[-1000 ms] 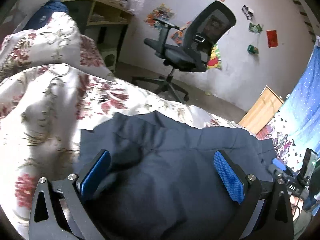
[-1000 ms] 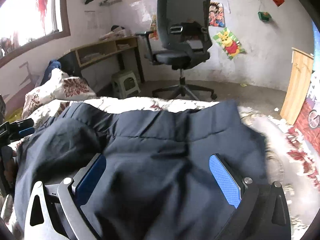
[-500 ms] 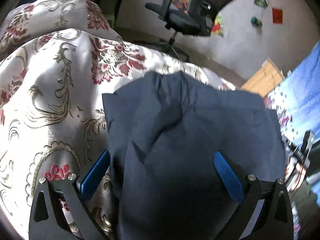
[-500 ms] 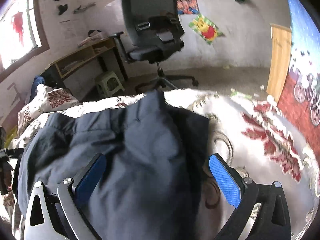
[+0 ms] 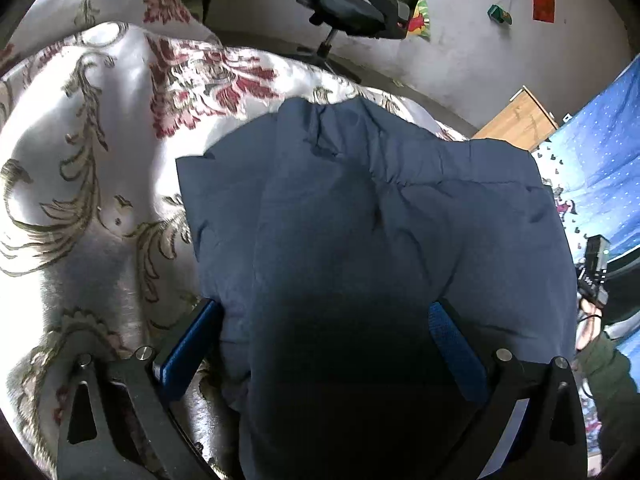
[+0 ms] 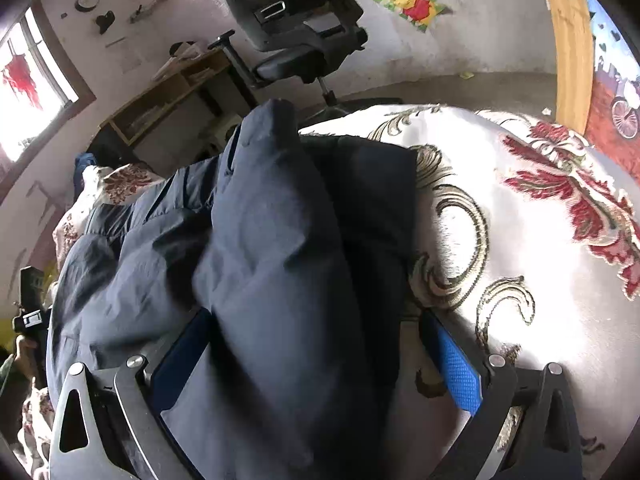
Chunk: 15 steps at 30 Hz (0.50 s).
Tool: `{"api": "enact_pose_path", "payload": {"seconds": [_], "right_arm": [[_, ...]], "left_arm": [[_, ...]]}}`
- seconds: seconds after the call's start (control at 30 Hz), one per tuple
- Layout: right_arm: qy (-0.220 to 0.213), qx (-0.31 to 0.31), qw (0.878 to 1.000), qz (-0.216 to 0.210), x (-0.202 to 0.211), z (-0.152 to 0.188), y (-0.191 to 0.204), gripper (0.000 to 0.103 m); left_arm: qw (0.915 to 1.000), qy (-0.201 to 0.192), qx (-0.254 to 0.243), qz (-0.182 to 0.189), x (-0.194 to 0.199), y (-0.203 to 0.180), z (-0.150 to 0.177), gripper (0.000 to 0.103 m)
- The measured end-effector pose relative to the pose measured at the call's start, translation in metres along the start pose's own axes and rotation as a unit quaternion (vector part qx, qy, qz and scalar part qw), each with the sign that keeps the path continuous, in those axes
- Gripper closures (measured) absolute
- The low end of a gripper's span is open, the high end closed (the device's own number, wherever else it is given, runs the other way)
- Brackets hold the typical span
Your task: Fold large clothes
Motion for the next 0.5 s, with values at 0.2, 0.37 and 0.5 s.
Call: {"api": "enact_pose_path", "payload": {"seconds": [0.2, 0.37, 0.5], "right_arm": [[0.013, -0.002, 0.999, -0.029, -0.004, -0.001, -0.004, 0.000], [0.036, -0.001, 0.998, -0.053, -0.007, -0.003, -0.002, 0.000], [0.055, -0.018, 0.996, -0.070, -0.009, -0.004, -0.001, 0.000]], "left_arm": [[0.9978, 0.029, 0.032, 0.051, -0.007, 0.011, -0.002, 0.001], [0.9950, 0.031, 0.052, 0.080, -0.006, 0.020, -0.002, 0.001], [0.9936, 0.031, 0.065, 0.087, -0.002, 0.026, -0.003, 0.001]]}}
Point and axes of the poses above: each gripper's, at about its wrist camera, not at the fingertips, and x roughly against the way its jaws point, y to its left, z to its underside, the point moved 4 cm from there along -x, roughly the way its jaws point, and after that the axes turned 10 degrees about y, right-handed, at the moved point
